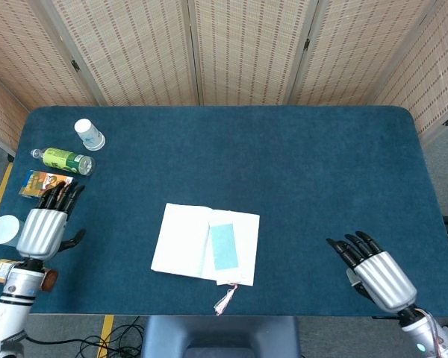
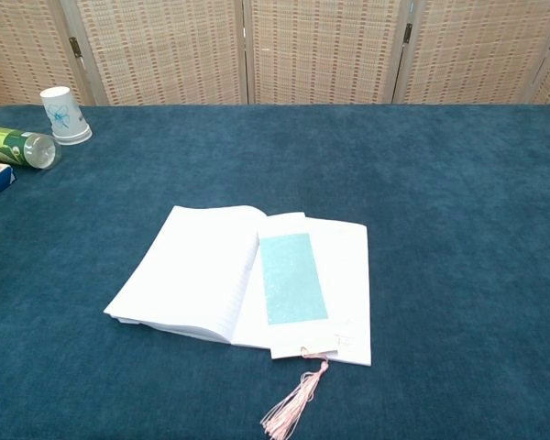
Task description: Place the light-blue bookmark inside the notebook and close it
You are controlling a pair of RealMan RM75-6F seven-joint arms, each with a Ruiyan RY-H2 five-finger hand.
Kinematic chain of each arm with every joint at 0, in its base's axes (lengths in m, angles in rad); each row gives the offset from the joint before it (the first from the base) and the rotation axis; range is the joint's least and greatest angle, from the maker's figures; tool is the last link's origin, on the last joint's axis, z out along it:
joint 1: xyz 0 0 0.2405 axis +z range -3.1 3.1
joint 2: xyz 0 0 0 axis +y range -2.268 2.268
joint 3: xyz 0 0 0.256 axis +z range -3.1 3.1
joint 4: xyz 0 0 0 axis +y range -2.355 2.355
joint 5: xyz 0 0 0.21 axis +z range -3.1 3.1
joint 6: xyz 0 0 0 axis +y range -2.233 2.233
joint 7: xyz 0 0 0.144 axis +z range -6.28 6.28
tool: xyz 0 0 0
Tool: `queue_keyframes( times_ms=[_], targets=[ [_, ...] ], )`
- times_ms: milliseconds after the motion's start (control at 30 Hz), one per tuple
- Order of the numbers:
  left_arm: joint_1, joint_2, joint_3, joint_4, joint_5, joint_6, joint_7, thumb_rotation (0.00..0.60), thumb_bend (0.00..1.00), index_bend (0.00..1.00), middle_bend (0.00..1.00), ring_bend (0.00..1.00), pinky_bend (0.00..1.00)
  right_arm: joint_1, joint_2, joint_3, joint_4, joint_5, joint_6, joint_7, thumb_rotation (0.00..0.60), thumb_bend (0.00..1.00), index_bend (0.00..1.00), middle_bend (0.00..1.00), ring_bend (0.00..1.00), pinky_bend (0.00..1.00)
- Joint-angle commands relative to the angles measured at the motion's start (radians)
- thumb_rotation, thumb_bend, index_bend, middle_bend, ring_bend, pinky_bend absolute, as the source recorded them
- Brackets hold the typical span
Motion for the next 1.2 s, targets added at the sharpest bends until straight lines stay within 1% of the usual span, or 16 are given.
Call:
queue_keyframes(
  times_ms=[33, 133, 233, 400, 633, 767, 933, 1200],
  targets=[
    [0.050, 0.021, 0.024, 0.015, 0.024, 0.040, -0.041, 0.600, 0.30, 0.08, 0.08, 0.05, 0.16, 0.098, -0.025, 0.019, -0.050, 0.028, -0.147, -0.038, 0.600, 0.68, 0.03, 0.23, 0.15, 0.16],
    [0.078, 0.034, 0.035, 0.021, 0.033, 0.051, -0.063, 0.600, 0.30, 0.08, 0.08, 0.05, 0.16, 0.163, -0.062, 0.048, -0.065, 0.083, -0.249, -0.060, 0.600, 0.70, 0.01, 0.23, 0.15, 0.16],
    [0.103, 0.040, 0.039, 0.031, 0.046, 0.069, -0.087, 0.600, 0.30, 0.08, 0.08, 0.05, 0.16, 0.220, -0.111, 0.077, -0.070, 0.127, -0.321, -0.080, 0.600, 0.70, 0.00, 0.23, 0.15, 0.16],
    [0.129, 0.048, 0.039, 0.048, 0.068, 0.089, -0.113, 0.600, 0.30, 0.08, 0.08, 0.05, 0.16, 0.305, -0.184, 0.107, -0.066, 0.187, -0.430, -0.131, 0.600, 0.70, 0.00, 0.23, 0.13, 0.16],
    [0.148, 0.052, 0.037, 0.054, 0.093, 0.087, -0.132, 0.600, 0.30, 0.08, 0.08, 0.05, 0.16, 0.432, -0.314, 0.153, -0.003, 0.310, -0.584, -0.234, 0.600, 0.70, 0.00, 0.23, 0.12, 0.15],
    [0.157, 0.050, 0.036, 0.052, 0.106, 0.089, -0.126, 0.600, 0.30, 0.08, 0.08, 0.05, 0.16, 0.499, -0.395, 0.186, 0.056, 0.395, -0.645, -0.274, 0.600, 0.70, 0.00, 0.23, 0.11, 0.14],
    [0.170, 0.045, 0.036, 0.056, 0.114, 0.086, -0.129, 0.600, 0.30, 0.08, 0.08, 0.05, 0.16, 0.585, -0.481, 0.205, 0.137, 0.493, -0.712, -0.327, 0.600, 0.73, 0.00, 0.23, 0.08, 0.12],
    [0.188, 0.039, 0.029, 0.076, 0.112, 0.081, -0.150, 0.600, 0.30, 0.08, 0.08, 0.05, 0.16, 0.687, -0.577, 0.230, 0.239, 0.581, -0.740, -0.342, 0.600, 0.74, 0.00, 0.23, 0.06, 0.10]
  ],
)
